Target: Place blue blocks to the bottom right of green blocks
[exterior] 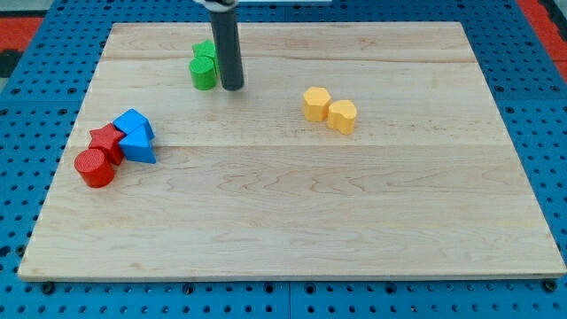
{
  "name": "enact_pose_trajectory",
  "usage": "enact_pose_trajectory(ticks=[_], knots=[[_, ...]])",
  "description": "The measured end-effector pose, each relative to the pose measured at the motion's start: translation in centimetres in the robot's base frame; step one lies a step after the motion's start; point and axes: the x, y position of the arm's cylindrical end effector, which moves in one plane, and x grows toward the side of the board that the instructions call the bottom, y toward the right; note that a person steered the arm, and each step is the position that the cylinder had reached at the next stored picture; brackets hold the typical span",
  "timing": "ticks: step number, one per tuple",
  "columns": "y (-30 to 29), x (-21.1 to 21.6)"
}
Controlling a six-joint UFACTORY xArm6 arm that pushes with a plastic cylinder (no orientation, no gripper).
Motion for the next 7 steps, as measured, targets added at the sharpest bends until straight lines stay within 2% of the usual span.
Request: enact_pose_trajectory(ticks=[2,4,5,6,7], knots=[[-0.6,0.9],[-16.3,1.0],[-13.1,4.9],[-1.9,10.0],[3.8,17.9]])
